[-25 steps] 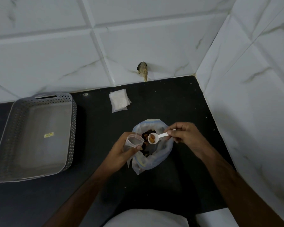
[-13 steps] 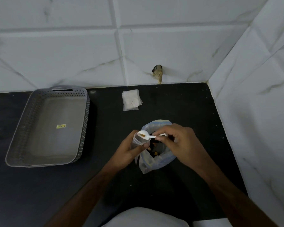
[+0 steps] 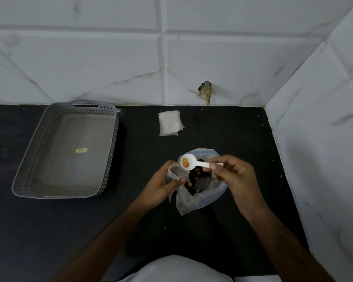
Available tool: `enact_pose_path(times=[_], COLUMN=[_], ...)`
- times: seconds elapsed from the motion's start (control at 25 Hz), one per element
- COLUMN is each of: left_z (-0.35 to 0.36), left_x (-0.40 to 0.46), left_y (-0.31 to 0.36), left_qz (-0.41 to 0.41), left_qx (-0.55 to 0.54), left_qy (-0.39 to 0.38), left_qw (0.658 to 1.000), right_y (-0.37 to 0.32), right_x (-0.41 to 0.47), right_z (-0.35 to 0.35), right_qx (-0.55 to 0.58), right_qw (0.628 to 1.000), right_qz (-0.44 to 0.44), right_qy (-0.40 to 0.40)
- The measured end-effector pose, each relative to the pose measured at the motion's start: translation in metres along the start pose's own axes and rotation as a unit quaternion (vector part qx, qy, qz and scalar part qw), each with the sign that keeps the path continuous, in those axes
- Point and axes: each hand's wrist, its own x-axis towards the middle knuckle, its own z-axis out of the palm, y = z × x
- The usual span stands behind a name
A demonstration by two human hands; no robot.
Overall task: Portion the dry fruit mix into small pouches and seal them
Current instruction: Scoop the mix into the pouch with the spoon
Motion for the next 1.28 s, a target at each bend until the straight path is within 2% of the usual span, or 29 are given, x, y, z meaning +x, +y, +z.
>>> enact_pose_path(times=[0.08, 0.12, 0.2, 0.28, 0.36, 0.44, 0.52, 0.6, 0.68, 0.72, 0.8, 0.84, 0.92, 0.96, 1.04, 1.12, 1.2, 1.28], left_z=[-0.002, -0.002, -0.001, 0.000, 0.001, 0.002, 0.003, 0.004, 0.004, 0.003, 0.002, 0.003, 0.003, 0.004, 0.005, 0.005, 0.004, 0.003], left_x=[0.000, 0.000, 0.001, 0.002, 0.004, 0.004, 0.004, 0.004, 0.004, 0.004, 0.004, 0.004, 0.004, 0.004, 0.003, 0.003, 0.004, 0.005], left_y=[-0.001, -0.001, -0.002, -0.001, -0.002, -0.002, -0.001, -0.003, -0.004, -0.005, -0.007, -0.007, -0.005, -0.003, 0.000, 0.001, 0.001, 0.002], left_qz=[0.005, 0.008, 0.010, 0.009, -0.001, -0.007, -0.002, 0.018, 0.030, 0.031, 0.024, 0.020, 0.011, 0.007, 0.006, 0.006, 0.002, -0.003], left_qx=[0.003, 0.006, 0.007, 0.008, 0.012, 0.012, 0.018, 0.040, 0.057, 0.059, 0.055, 0.054, 0.054, 0.052, 0.043, 0.023, 0.005, 0.000], left_qy=[0.003, 0.001, 0.002, -0.002, -0.003, 0.002, 0.003, 0.005, 0.011, 0.013, 0.011, 0.010, 0.004, 0.001, -0.001, 0.006, 0.015, 0.018], left_qw=[1.000, 1.000, 1.000, 1.000, 1.000, 1.000, 1.000, 0.999, 0.998, 0.998, 0.998, 0.998, 0.998, 0.999, 0.999, 1.000, 1.000, 1.000], right_y=[0.002, 0.004, 0.009, 0.011, 0.009, 0.008, 0.013, 0.024, 0.027, 0.026, 0.022, 0.020, 0.014, 0.011, 0.010, 0.014, 0.017, 0.023], right_x=[0.001, 0.002, 0.002, 0.000, -0.003, -0.004, -0.001, 0.003, 0.004, 0.003, -0.003, -0.006, -0.007, -0.006, -0.003, 0.003, 0.013, 0.026], right_z=[-0.007, -0.011, -0.015, -0.017, -0.013, -0.007, 0.003, 0.008, 0.006, 0.004, 0.002, 0.003, 0.002, 0.001, -0.006, -0.020, -0.035, -0.048], right_qx=[0.152, 0.190, 0.209, 0.175, 0.054, -0.104, -0.255, -0.365, -0.425, -0.428, -0.388, -0.349, -0.205, -0.122, -0.004, 0.019, -0.048, -0.242], right_qw=[0.981, 0.970, 0.962, 0.974, 0.998, 0.989, 0.932, 0.850, 0.784, 0.780, 0.817, 0.857, 0.956, 0.985, 1.000, 0.998, 0.996, 0.970], right_qz=[0.114, 0.145, 0.164, 0.136, 0.035, -0.108, -0.254, -0.376, -0.447, -0.452, -0.423, -0.377, -0.210, -0.124, -0.020, 0.027, 0.032, 0.003], right_qy=[0.030, 0.044, 0.055, 0.042, 0.022, -0.003, -0.040, -0.064, -0.062, -0.061, -0.048, -0.035, -0.017, -0.010, 0.015, 0.047, 0.069, 0.037])
